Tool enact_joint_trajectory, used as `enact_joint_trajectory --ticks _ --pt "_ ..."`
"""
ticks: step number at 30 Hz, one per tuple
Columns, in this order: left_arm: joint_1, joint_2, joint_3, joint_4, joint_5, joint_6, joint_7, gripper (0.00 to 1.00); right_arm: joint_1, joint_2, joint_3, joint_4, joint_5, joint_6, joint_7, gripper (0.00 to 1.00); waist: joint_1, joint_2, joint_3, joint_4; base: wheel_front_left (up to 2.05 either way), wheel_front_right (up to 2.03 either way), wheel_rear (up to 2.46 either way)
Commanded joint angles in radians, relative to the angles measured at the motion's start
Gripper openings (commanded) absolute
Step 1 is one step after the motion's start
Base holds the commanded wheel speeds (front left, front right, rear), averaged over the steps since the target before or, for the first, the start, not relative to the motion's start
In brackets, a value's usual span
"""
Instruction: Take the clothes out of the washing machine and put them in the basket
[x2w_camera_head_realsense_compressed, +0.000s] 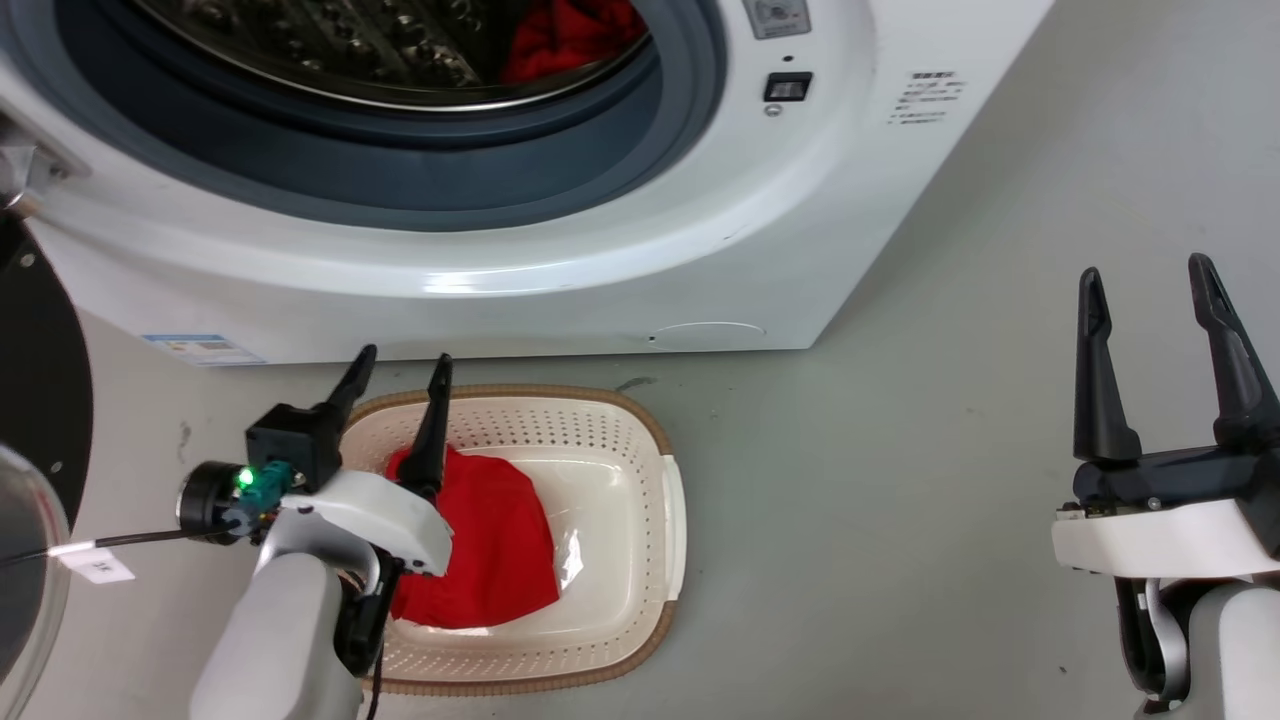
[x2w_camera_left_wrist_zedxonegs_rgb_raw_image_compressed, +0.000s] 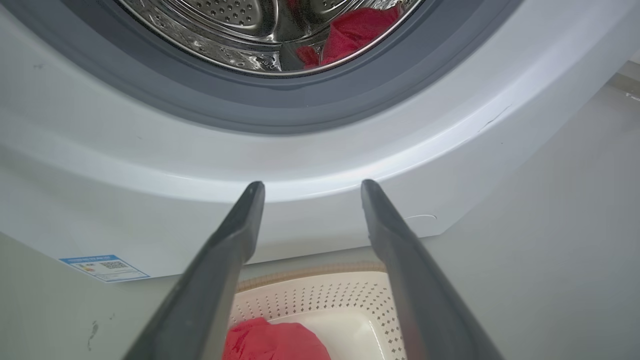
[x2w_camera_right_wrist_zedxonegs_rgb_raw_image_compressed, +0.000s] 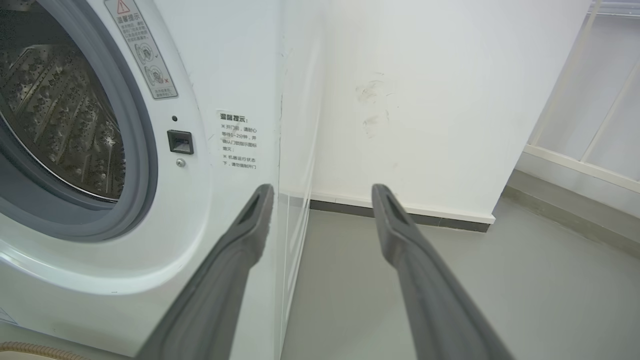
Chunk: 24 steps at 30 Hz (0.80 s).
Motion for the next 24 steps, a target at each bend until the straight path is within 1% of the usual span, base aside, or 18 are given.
enact_joint_trajectory --ticks 1,4,8,11,13,15,18,23,24 --pt "0.010 0.000 0.014 -0.024 0.003 -0.004 -0.003 1.00 0.012 0.001 0.005 0.002 0.010 -0.001 -0.002 1.00 0.0003 -0.0001 -0.002 -0.016 0.00 0.00 0.00" --pt "-0.012 0.015 0.031 -0.066 0.006 -0.010 -0.003 1.00 0.007 0.001 0.015 -0.001 0.027 -0.001 -0.002 1.00 0.0003 -0.0001 0.012 -0.041 0.00 0.00 0.00" --pt "-0.062 0.072 0.013 -0.115 0.044 -0.014 -0.003 1.00 -0.008 0.001 0.029 0.000 0.049 -0.001 -0.002 1.00 0.0003 -0.0001 0.047 -0.083 0.00 0.00 0.00" --pt "-0.113 0.106 -0.002 -0.130 0.033 -0.015 -0.002 1.00 -0.027 0.001 0.044 0.000 0.078 -0.001 -0.002 1.00 0.0003 -0.0001 0.090 -0.117 0.00 0.00 0.00" --pt "-0.165 0.125 0.000 -0.141 0.005 -0.016 0.021 1.00 -0.035 0.001 0.055 -0.004 0.100 -0.001 -0.002 1.00 0.0003 -0.0001 0.121 -0.140 0.00 0.00 0.00" --pt "-0.223 0.153 -0.001 -0.157 -0.025 -0.016 0.063 1.00 -0.041 0.001 0.065 -0.006 0.117 -0.001 -0.002 1.00 0.0003 -0.0001 0.155 -0.164 0.00 0.00 0.00" --pt "-0.331 0.211 -0.022 -0.182 -0.077 -0.017 0.153 1.00 -0.066 0.001 0.072 -0.011 0.149 -0.001 -0.002 1.00 0.0003 -0.0001 0.213 -0.201 0.00 0.00 0.00" --pt "-0.553 0.315 -0.067 -0.185 -0.187 -0.017 0.412 1.00 -0.090 0.001 0.087 -0.016 0.199 -0.001 -0.002 1.00 0.0003 -0.0001 0.305 -0.245 0.00 0.00 0.00" --pt "-0.596 0.326 -0.078 -0.179 -0.216 -0.017 0.462 1.00 -0.097 0.001 0.094 -0.017 0.207 -0.001 -0.002 1.00 0.0003 -0.0001 0.321 -0.253 0.00 0.00 0.00"
